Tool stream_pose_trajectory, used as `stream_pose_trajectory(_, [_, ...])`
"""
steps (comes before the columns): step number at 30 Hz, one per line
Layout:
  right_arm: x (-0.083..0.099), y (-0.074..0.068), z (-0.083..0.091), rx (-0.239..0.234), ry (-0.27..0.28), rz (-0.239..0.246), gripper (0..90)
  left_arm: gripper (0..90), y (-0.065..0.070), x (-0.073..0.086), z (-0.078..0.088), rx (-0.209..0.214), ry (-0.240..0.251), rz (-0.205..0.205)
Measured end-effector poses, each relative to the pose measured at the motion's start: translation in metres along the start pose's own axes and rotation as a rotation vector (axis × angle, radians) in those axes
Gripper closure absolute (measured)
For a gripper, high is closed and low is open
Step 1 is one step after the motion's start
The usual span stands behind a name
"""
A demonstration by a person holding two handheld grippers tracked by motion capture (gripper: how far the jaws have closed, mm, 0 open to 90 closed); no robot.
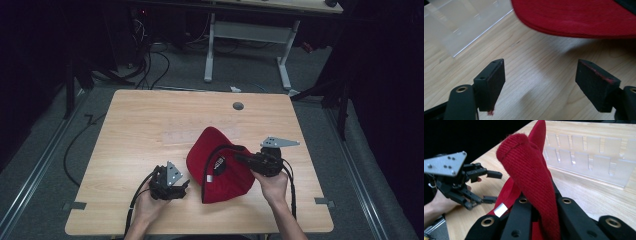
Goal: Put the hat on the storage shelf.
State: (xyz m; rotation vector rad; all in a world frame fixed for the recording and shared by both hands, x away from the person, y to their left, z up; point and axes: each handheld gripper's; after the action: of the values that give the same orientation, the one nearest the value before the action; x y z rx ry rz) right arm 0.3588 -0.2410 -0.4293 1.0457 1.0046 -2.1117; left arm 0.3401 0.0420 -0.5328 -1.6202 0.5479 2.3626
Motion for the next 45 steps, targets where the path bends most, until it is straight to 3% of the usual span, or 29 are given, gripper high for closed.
stream_pose_trajectory(2, [-0.002,-0.002,-0.001,-0.004,0.004,-0.001,86.7,20.1,0.004,-0.002,0.0,0.027,-0.013,0.019])
stream_pose_trajectory(9, [-0.01,-0.007,-0.007,-0.021,0.027,0.0,86.7,20.6,0.01,-0.006,-0.001,0.041,0.013,0.024])
stream_pose_trajectory(15, [-0.012,-0.01,-0.012,-0.019,0.013,0.006,86.7,16.9,0.009,-0.011,0.003,0.059,0.04,0.058])
stream_pose_trajectory(17, [-0.011,-0.009,-0.013,-0.004,-0.01,0.005,86.6,15.5,0.008,-0.011,0.005,0.052,0.046,0.036])
stream_pose_trajectory(30, [-0.006,-0.005,-0.009,0.009,-0.08,-0.011,86.3,16.0,0.01,-0.019,0.018,0.08,0.097,0.004])
stream_pose_trajectory(45, [0.0,0.0,-0.016,-0.067,-0.128,-0.077,85.9,20.2,0.016,-0.024,0.024,0.109,0.116,-0.026])
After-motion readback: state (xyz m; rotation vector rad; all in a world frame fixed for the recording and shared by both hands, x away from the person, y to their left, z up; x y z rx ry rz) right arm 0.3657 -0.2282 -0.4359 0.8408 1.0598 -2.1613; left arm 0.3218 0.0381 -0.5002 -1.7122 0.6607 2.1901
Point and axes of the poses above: each handheld gripper's, and its own axes: z roughly backward along the jaws, x roughly out of its underside, y roughly to its right, and after that the axes turned 10 degrees about -x, right-handed
